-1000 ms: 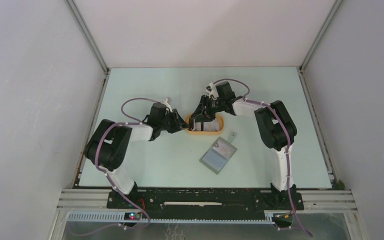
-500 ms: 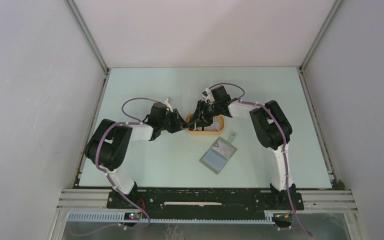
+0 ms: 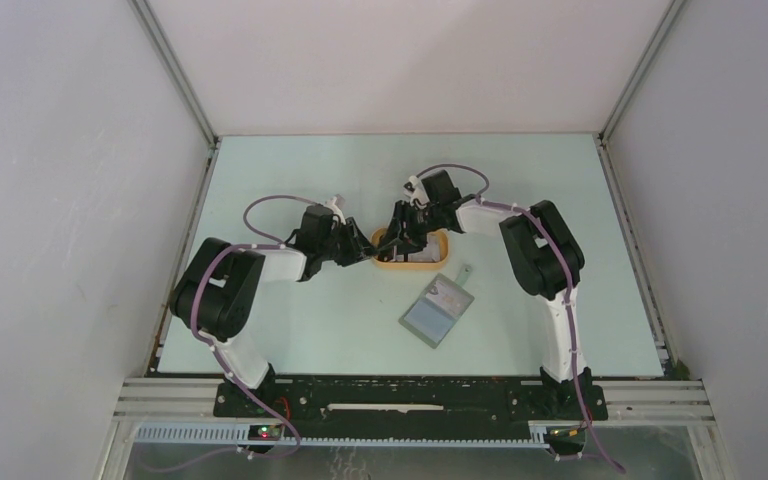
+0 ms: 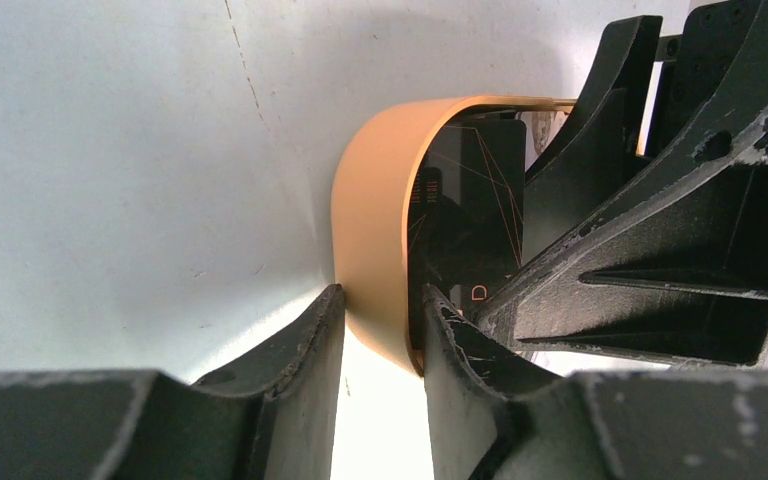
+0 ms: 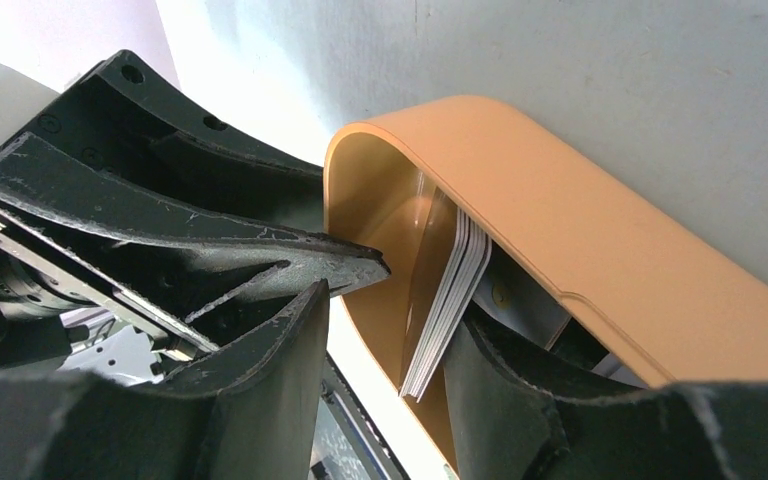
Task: Put the credit cards into the card holder
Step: Pick up the credit card from the storage box.
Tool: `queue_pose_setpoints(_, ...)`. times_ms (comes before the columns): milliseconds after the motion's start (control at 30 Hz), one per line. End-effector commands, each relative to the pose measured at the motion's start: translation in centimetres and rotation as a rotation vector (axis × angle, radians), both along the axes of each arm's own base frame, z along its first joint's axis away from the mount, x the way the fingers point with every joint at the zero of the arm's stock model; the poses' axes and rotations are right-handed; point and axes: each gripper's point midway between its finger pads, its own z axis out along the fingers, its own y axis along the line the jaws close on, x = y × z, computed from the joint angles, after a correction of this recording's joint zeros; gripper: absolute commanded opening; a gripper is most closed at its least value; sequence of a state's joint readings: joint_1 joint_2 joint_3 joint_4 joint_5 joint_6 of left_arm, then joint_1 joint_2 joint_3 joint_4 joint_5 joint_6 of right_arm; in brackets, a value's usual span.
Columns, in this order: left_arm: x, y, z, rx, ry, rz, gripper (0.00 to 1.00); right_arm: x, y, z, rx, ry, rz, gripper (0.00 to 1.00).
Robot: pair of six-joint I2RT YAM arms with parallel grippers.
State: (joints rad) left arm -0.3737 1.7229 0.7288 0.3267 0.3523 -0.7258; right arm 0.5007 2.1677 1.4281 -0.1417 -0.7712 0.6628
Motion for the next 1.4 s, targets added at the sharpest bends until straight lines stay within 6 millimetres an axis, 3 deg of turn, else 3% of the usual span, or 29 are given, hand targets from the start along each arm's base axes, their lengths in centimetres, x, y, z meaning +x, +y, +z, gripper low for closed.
queue_pose_setpoints(0, 1.3, -1.4, 2.4, -0.044, -0.063, -0.034, 0.38, 0.8, -0.8, 2.2, 0.033, -0.032, -0.013, 0.53)
queue_pose_setpoints(367, 1.5, -1.4, 2.6, -0.044, -0.064, -0.035, 0.38, 1.1, -1.8, 3.0, 0.083, -0.005, -0.03, 0.53)
queue_pose_setpoints(767, 1.5, -1.5, 2.7, -0.044, -0.068, -0.037, 0.38, 1.4, -3.9, 1.9, 0.042, -0.003, -0.063, 0.46)
queue_pose_setpoints(1100, 1.5, -1.4, 3.3, -0.046, -0.078, -0.033, 0.38, 1.6, -4.8, 1.8, -0.004, -0.029, -0.073, 0.16)
queue_pose_setpoints(1267, 1.5, -1.2, 4.3, -0.045, -0.103, -0.027, 0.38, 1.9, -5.4, 3.5, 0.001, -0.086, -0.076, 0.02)
queue_pose_setpoints(1367, 1.4, -1.0, 4.8, -0.044, -0.117, -0.023, 0.4, 2.0, -5.9, 4.7, 0.003, -0.123, -0.077, 0.0)
